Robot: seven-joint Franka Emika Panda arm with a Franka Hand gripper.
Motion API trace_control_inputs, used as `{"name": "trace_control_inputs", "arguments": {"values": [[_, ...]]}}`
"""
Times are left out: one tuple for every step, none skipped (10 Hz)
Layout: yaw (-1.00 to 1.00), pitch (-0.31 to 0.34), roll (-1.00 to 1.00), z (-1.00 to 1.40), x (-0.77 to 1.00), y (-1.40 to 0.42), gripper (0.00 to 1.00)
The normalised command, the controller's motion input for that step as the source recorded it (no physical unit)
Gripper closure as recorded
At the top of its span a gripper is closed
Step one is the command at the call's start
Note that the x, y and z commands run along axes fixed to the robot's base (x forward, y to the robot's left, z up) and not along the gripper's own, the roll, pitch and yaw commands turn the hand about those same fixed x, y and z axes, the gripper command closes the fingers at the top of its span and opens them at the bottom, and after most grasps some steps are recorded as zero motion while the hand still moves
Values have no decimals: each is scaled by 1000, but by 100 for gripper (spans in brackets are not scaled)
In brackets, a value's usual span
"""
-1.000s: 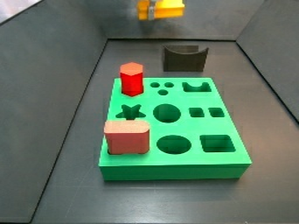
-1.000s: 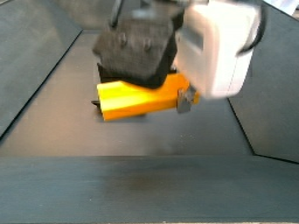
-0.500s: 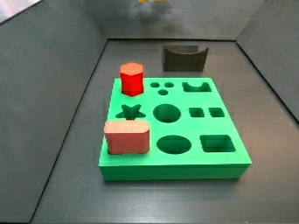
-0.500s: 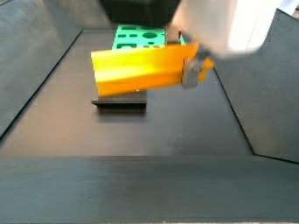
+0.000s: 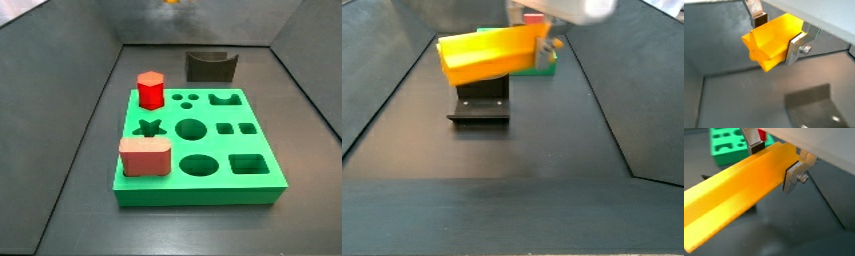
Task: Pick up the star object. Move up. Place the star object on the fixture. Regrasp the star object. Move to above the board. Insert the star object.
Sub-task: Place the star object on the fixture.
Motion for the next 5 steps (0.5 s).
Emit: {"name": "trace_control_inputs", "arguments": {"values": [[1000, -47, -72, -107, 393, -1000, 100], [1000, -49, -73, -118, 402, -1000, 100], [1000, -51, -74, -120, 406, -1000, 100], [1000, -52, -75, -107, 365, -873, 100], [1000, -53, -75, -83, 271, -613, 100]]}}
